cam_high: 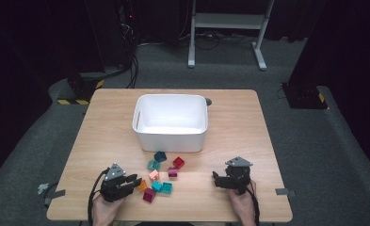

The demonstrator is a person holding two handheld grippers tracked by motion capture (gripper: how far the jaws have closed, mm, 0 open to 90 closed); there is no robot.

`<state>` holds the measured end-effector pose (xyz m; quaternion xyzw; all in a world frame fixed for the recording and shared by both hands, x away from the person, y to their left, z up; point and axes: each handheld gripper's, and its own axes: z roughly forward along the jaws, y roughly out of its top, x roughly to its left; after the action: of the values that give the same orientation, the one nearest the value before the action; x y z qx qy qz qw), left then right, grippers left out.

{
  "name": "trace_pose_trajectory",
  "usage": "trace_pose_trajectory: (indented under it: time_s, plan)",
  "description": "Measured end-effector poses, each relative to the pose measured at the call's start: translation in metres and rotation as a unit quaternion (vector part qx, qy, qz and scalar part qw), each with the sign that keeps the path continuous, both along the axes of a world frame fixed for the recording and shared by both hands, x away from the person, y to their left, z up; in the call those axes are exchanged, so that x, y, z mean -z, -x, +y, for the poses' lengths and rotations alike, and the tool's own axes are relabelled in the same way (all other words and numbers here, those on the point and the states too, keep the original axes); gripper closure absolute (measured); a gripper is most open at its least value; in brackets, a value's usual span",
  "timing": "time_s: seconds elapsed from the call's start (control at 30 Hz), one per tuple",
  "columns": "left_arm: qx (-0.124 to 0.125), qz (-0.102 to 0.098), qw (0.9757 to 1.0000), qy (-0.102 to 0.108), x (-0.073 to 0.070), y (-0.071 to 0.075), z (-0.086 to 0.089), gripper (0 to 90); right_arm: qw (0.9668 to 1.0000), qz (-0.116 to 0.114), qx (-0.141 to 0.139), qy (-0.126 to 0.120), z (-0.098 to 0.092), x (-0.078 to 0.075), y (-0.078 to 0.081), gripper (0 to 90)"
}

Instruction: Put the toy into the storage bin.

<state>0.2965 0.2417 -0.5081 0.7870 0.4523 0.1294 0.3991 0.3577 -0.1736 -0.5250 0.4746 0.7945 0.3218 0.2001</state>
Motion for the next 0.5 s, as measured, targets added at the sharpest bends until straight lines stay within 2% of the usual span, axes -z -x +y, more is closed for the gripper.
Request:
trace_pose_trajectory:
  time_s: [0.13, 0.33, 0.5]
  plan:
    - [0.003, 0.0, 1.0, -0.006, 0.001, -0.0002, -0.0004, 72.3, 1.0, 0.0, 0.0, 0.0, 0.0, 0.0, 0.0, 10.6]
    - [0.006, -0.011, 0.9998, -0.015, 0.0021, 0.0008, -0.0027, 78.7, 1.0, 0.0, 0.0, 0.0, 0.0, 0.0, 0.0, 10.6]
    - [0.009, -0.014, 0.9998, -0.013, 0.0026, 0.0011, -0.0036, 82.1, 1.0, 0.0, 0.0, 0.0, 0.0, 0.0, 0.0, 10.6]
